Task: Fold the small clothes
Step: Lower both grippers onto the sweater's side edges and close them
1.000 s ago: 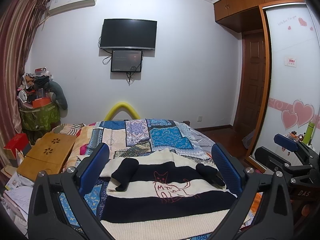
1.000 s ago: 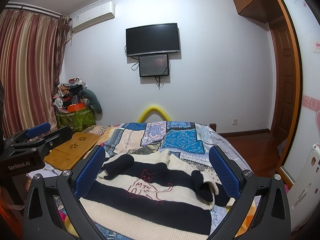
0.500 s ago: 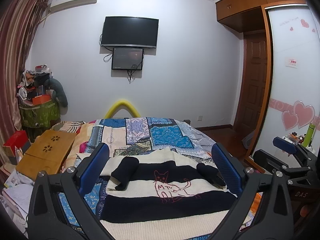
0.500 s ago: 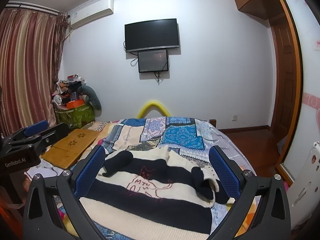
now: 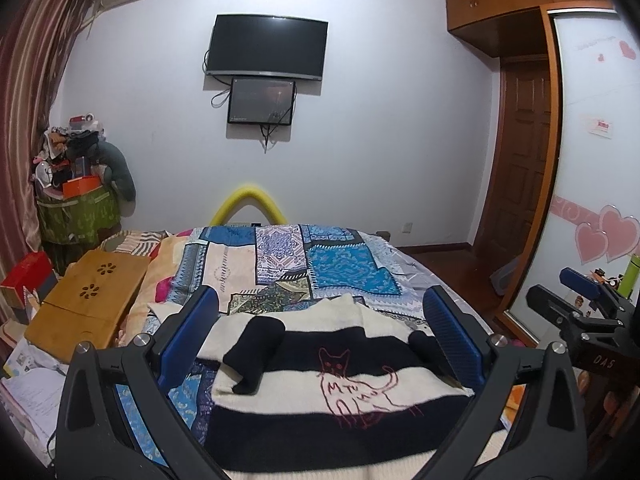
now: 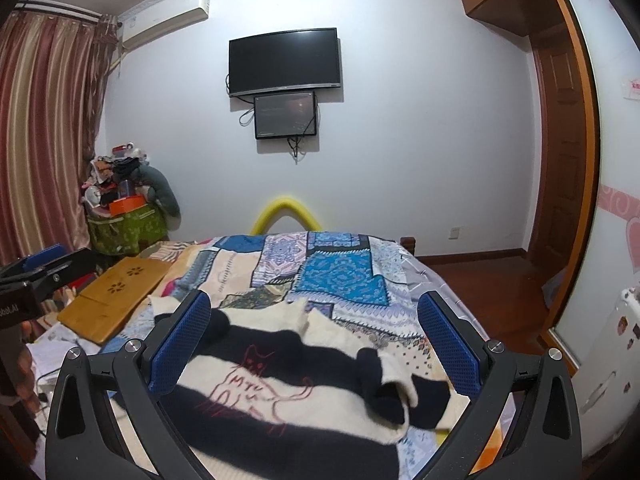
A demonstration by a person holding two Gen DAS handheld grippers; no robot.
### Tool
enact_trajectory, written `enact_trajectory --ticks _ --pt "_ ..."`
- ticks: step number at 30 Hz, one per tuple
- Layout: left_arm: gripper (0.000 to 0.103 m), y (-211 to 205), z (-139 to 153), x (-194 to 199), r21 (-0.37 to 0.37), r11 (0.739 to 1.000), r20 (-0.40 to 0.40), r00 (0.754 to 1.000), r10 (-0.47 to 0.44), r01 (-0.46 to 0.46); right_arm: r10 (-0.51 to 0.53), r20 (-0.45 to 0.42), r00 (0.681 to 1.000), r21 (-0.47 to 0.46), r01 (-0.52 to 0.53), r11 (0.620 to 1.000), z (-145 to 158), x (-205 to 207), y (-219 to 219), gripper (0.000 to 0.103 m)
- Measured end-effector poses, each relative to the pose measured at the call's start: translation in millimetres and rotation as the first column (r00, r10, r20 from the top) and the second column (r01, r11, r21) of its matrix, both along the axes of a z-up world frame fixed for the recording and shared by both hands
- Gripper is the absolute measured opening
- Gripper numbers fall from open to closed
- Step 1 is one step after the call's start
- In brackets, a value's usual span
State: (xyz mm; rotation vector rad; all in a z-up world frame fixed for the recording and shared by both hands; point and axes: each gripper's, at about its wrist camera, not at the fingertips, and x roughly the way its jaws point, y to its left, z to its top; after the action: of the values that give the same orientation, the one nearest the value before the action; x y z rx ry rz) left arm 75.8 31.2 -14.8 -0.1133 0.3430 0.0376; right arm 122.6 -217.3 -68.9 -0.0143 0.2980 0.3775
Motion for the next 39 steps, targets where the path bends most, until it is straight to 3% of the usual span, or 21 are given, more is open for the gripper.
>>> enact_trajectory --ticks 8,13,18,22,27,30,39 --pt "0.103 31.3 -5.4 70.2 -0.030 0.999 -0.078 0.997 0.022 -0.024 -0.022 -0.006 1.000 -0.102 0.021 0.995 2.1 47.3 3.0 0.103" --pt "0.103 58.2 -15.6 123.6 -0.021 0.999 -0.143 0.989 0.044 -0.047 -0.002 -0.057 0.998 -0.125 -0.005 0.992 -0.1 87.3 -1.6 0.103" --pt "0.103 77.4 -40.8 180.1 0.065 0.996 -0.253 0.964 0.081 -0.067 0.021 -0.144 0.989 -0.116 -0.038 0.992 -10.8 134.9 -4.7 0.103" --pt "0.103 91.6 -70.9 221.2 0.055 0.997 -0.359 0.930 0.074 -0.059 0.044 -0.231 0.972 -0.116 -0.073 0.991 -28.8 169.1 -5.1 0.103" --pt "0.103 98.3 -114.7 267.7 0.049 0.999 -0.494 0.869 0.043 -0.022 0.095 -0.378 0.921 -0.073 -0.132 0.989 -58.1 211.6 -3.2 0.102" --pt "0.103 96.7 -135.5 286.7 0.079 0.997 -0.535 0.844 0.044 -0.003 0.123 -0.461 0.879 -0.052 -0.165 0.985 -78.4 233.8 2.4 0.095" --pt "0.102 94.3 -184.0 326.8 0.042 0.998 -0.635 0.772 -0.002 0.037 0.192 -0.631 0.752 -0.013 -0.258 0.966 -134.2 278.6 30.3 0.084"
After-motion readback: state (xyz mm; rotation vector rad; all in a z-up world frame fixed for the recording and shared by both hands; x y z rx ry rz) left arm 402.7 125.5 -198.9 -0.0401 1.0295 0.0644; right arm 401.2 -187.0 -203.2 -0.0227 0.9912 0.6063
